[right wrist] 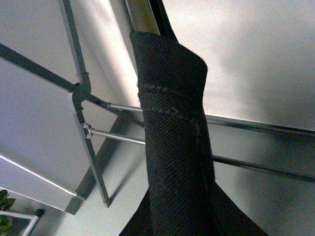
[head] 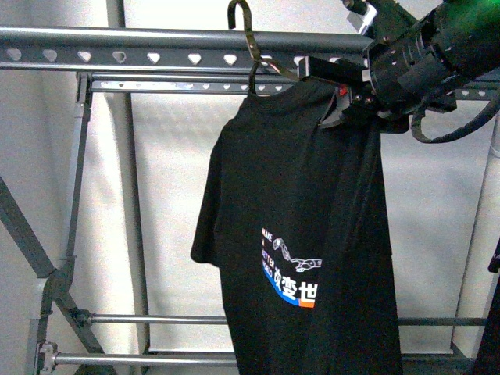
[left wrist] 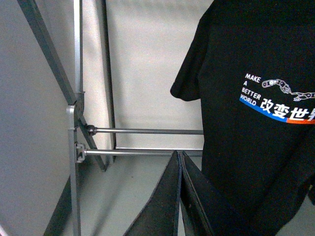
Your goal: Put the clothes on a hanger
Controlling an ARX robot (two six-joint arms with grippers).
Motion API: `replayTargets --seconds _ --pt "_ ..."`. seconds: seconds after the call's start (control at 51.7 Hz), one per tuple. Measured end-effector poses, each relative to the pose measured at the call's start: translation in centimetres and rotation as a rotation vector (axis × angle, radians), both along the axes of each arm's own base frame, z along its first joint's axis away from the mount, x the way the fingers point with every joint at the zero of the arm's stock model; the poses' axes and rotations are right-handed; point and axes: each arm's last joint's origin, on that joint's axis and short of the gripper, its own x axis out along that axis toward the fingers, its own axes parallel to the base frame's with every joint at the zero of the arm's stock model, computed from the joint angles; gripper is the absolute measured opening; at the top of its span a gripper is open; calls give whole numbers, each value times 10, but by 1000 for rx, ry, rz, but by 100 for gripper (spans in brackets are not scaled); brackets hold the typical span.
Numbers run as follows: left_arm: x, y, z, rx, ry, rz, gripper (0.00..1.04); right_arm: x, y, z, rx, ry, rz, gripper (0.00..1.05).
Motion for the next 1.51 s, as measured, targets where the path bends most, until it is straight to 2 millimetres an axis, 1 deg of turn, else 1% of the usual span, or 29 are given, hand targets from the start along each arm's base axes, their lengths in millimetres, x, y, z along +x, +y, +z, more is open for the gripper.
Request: replayTargets --seconds 0.097,0.135,0.174,0.213,0.251,0.368,0.464,0.522,0.542,0.58,0.619,0.677,0.716,0.735,0.754,0.793,0.812,0.851,0.89,0.909,0.986,1.025,1.083,1.141,1.18,1.238,1.354,1.451,1.509 --pt "-7 0 -4 0 32 -1 4 -5 6 -12 -3 8 17 9" --pt "-10 0 -3 0 15 0 4 -9 8 -23 -5 23 24 9" --pt "-11 0 -3 0 7 0 4 -14 9 -42 -13 59 30 9" --pt "-11 0 -3 0 6 0 4 -17 10 -51 -10 73 34 9" --pt "-11 0 -3 0 6 0 4 -20 10 -57 -4 77 39 9" --pt "-12 0 -3 0 7 0 4 -31 7 -64 20 70 45 9" --pt "-12 0 -3 0 6 0 4 -41 3 -66 23 20 43 24" --pt "-12 0 -3 0 7 0 4 -48 0 -69 -5 -53 14 34" --pt "-12 0 -3 0 6 0 4 -51 -2 -69 -18 -97 -3 38" --pt "-12 0 -3 0 6 0 4 -62 -9 -61 -56 -249 -53 48" --pt "-12 0 -3 0 6 0 4 -77 -21 -42 -66 -435 -107 59" --pt "-12 0 -3 0 6 0 4 -100 -34 -20 -68 -634 -146 69" --pt "-12 0 -3 0 6 0 4 -120 -43 -7 -61 -751 -171 76" --pt "-12 0 -3 0 6 0 4 -125 -45 -4 -59 -775 -175 78" --pt "-12 0 -3 0 6 0 4 -135 -49 -1 -55 -808 -177 82" --pt "-12 0 -3 0 6 0 4 -156 -56 2 -52 -839 -175 89" --pt "-12 0 -3 0 6 0 4 -160 -58 2 -51 -842 -173 90" --pt "-12 0 -3 0 6 0 4 -179 -64 -4 -43 -832 -160 97" --pt "-12 0 -3 0 6 0 4 -192 -68 -11 -33 -811 -146 99" --pt "-12 0 -3 0 6 0 4 -205 -71 -20 -29 -785 -135 98" --pt "-12 0 -3 0 6 0 4 -237 -75 -55 -21 -683 -124 97" --pt "-12 0 -3 0 6 0 4 -249 -76 -68 -22 -641 -145 96" --pt "-12 0 -3 0 6 0 4 -272 -78 -87 -49 -518 -260 87" --pt "-12 0 -3 0 6 0 4 -287 -85 -107 -85 -446 -329 76" --pt "-12 0 -3 0 6 0 4 -291 -88 -120 -105 -409 -353 69" --pt "-12 0 -3 0 6 -2 4 -292 -91 -131 -117 -381 -364 59" --pt "-12 0 -3 0 6 -2 4 -292 -95 -138 -113 -380 -353 41" --pt "-12 0 -3 0 6 0 4 -293 -98 -141 -108 -390 -355 24" --pt "-12 0 -3 0 6 0 4 -293 -102 -144 -101 -395 -324 13"
